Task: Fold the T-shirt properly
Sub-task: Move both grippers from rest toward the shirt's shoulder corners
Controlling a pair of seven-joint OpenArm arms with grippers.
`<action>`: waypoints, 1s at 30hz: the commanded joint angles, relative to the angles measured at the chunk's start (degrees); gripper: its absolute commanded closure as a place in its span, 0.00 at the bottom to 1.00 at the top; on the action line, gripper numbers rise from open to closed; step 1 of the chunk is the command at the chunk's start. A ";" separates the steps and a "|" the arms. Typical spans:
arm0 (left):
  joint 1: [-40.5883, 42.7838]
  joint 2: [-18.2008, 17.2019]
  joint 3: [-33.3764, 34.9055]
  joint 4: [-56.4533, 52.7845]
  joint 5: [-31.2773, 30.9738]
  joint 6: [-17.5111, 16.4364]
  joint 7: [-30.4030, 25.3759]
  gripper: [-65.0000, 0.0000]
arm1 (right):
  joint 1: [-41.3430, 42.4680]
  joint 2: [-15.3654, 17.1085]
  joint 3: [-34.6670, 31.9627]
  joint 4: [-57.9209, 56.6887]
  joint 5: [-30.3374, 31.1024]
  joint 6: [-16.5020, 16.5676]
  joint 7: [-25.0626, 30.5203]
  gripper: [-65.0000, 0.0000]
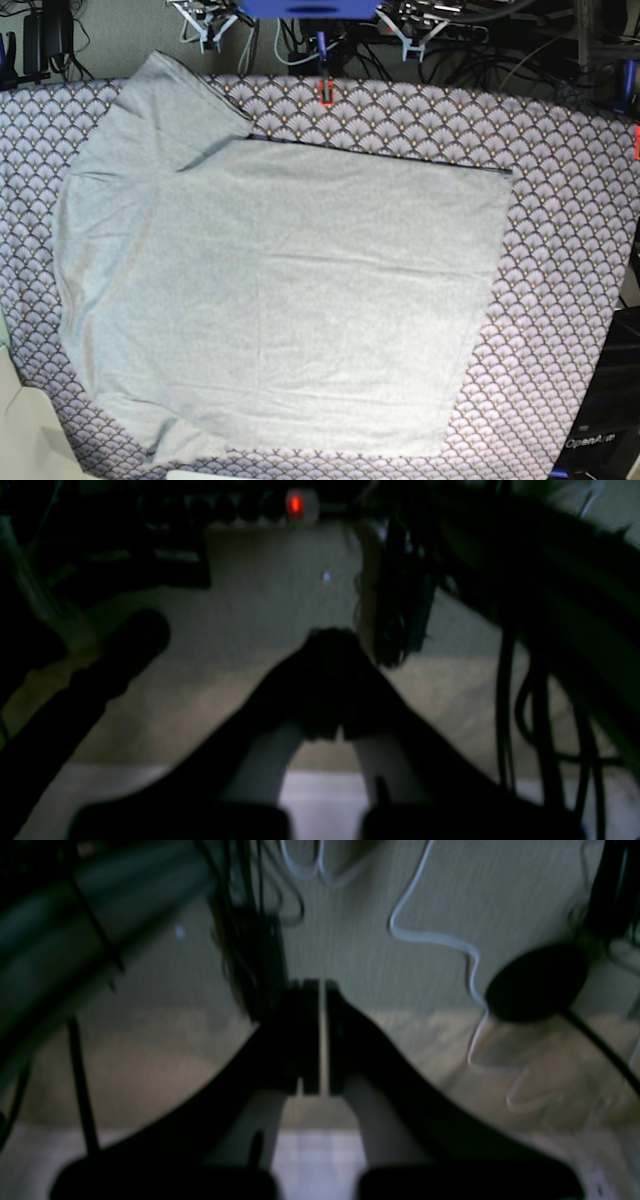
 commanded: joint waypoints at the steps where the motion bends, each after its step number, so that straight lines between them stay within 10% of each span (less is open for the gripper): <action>1: 0.08 -0.30 0.03 0.15 0.05 -0.17 -0.95 1.00 | -1.10 -0.05 0.08 -0.12 0.25 -0.47 1.14 1.00; 12: 0.96 -3.29 -0.06 -0.29 -0.03 -0.34 -10.01 1.00 | -5.05 0.21 -0.01 -0.12 0.25 -0.47 13.63 1.00; 19: 4.82 -4.52 -0.23 -0.21 -1.62 -9.84 -18.71 1.00 | -8.92 0.30 -0.27 -0.12 0.25 -0.47 24.97 1.00; 30: 7.02 -5.92 -0.06 -0.29 -5.40 -14.85 -24.95 1.00 | -14.37 1.27 -0.19 -0.12 0.25 -0.65 42.99 1.00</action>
